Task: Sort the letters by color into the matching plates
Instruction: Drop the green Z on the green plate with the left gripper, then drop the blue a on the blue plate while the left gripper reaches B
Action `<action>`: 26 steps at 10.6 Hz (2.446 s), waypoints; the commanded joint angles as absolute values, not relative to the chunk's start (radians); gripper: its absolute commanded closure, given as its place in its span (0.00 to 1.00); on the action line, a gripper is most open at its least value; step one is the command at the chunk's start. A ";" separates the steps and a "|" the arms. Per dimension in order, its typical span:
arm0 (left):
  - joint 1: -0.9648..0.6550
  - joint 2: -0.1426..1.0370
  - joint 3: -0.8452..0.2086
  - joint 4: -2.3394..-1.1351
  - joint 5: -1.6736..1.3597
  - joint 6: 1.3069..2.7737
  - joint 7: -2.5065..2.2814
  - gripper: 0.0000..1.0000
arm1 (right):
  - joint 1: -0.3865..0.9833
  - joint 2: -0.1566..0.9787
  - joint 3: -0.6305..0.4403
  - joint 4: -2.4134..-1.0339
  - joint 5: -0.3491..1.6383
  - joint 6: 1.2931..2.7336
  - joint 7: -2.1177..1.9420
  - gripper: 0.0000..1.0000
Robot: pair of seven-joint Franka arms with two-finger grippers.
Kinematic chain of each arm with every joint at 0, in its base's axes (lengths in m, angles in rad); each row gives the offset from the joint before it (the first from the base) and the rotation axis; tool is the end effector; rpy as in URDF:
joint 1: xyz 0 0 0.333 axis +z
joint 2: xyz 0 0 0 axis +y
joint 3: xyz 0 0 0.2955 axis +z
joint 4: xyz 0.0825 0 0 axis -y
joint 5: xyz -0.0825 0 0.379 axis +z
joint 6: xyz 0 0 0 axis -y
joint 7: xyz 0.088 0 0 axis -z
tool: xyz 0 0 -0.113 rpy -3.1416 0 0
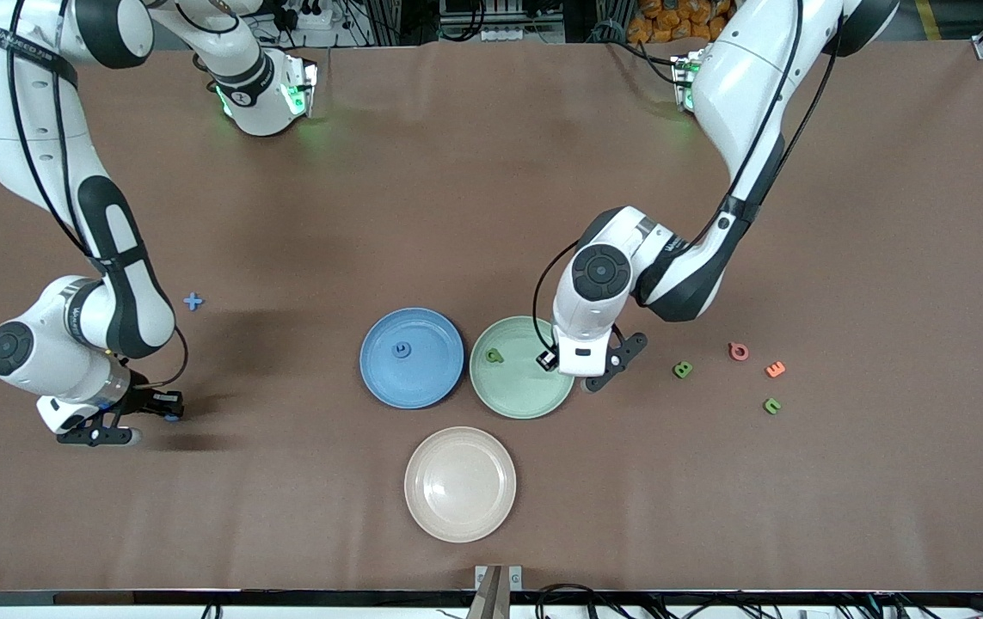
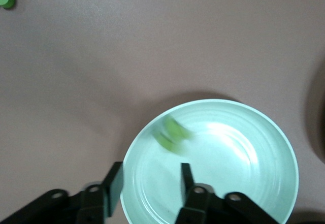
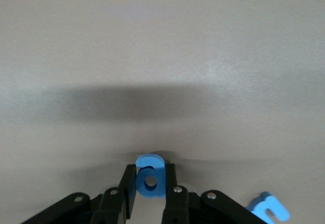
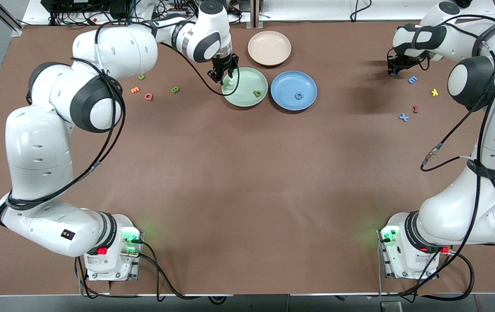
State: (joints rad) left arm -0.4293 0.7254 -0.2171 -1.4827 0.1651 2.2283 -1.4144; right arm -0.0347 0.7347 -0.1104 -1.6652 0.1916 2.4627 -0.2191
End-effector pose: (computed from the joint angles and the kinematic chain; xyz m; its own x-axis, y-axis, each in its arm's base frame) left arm 0.5788 -0.3994 0.2378 0.7483 0.6633 -0.0029 0.6629 -0.7476 0.0403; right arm 0.6657 -0.0899 0.1685 0.9961 -0.0417 0.0775 -0.0387 -0.9984 -0.0403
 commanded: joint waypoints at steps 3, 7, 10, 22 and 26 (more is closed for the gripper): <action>-0.423 0.733 -0.134 -1.471 0.193 2.233 -1.413 0.00 | 0.076 0.704 -0.104 -1.663 0.207 2.438 0.105 0.87; -0.330 0.723 -0.055 -1.480 0.193 2.212 -1.102 0.00 | 0.152 0.695 -0.074 -1.660 0.206 2.428 0.325 0.87; -0.264 0.726 -0.060 -1.505 0.184 2.210 -0.887 0.00 | 0.193 0.693 -0.025 -1.596 0.192 2.294 0.478 0.87; -0.112 0.678 -0.199 -1.655 0.179 2.207 -0.715 0.00 | 0.432 0.710 0.029 -1.549 0.137 2.233 0.699 0.86; -0.109 0.692 -0.201 -1.677 0.176 2.207 -0.803 0.00 | 0.452 0.713 0.072 -1.549 0.107 2.235 0.755 0.86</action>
State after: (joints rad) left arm -0.1138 0.6992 -0.1977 -1.6540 0.1785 2.2138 -0.7299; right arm 0.4492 0.7138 0.0497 -1.5521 0.1320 2.2405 0.7131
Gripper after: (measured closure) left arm 0.000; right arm 0.727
